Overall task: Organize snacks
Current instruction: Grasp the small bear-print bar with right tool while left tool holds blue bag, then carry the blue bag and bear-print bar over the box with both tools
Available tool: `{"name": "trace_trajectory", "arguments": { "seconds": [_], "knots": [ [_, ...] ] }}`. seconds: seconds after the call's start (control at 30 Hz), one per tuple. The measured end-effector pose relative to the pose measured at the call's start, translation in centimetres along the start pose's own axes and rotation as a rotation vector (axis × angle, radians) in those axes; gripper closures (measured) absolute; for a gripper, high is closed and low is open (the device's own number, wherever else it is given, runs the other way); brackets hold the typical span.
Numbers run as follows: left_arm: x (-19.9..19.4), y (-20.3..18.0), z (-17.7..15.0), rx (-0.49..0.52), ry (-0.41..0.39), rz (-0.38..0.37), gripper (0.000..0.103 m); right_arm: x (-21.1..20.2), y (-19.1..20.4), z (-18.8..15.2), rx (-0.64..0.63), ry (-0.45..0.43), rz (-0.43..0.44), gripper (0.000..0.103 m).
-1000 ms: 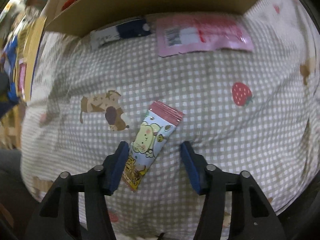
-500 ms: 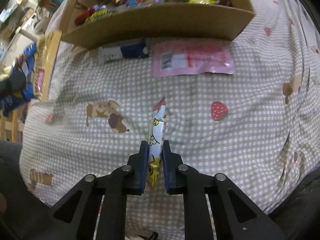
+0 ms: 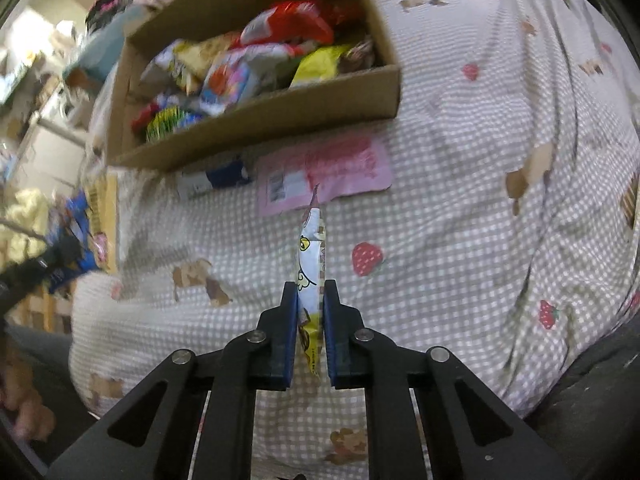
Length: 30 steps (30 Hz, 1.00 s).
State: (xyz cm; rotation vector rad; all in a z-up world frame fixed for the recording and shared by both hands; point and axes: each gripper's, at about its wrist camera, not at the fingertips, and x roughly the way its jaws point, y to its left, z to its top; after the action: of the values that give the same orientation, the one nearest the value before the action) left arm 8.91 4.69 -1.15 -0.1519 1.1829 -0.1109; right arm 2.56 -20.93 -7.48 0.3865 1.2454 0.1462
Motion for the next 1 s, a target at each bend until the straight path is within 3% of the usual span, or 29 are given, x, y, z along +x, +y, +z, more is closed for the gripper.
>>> {"name": "trace_trajectory", "arguments": {
  "seconds": [0.2, 0.43, 1.0],
  "knots": [
    [0.1, -0.1, 0.0, 0.003, 0.0, 0.008, 0.068, -4.2, -1.9, 1.4, 0.039, -0.131, 0.136, 0.091],
    [0.1, -0.2, -0.1, 0.006, -0.008, 0.017, 0.069, -9.3, -2.9, 2.7, 0.02, -0.27, 0.234, 0.091],
    [-0.4, -0.3, 0.2, 0.02, -0.067, 0.055, 0.068, -10.9, -3.2, 5.3, -0.009, -0.355, 0.288, 0.091]
  ]
}}
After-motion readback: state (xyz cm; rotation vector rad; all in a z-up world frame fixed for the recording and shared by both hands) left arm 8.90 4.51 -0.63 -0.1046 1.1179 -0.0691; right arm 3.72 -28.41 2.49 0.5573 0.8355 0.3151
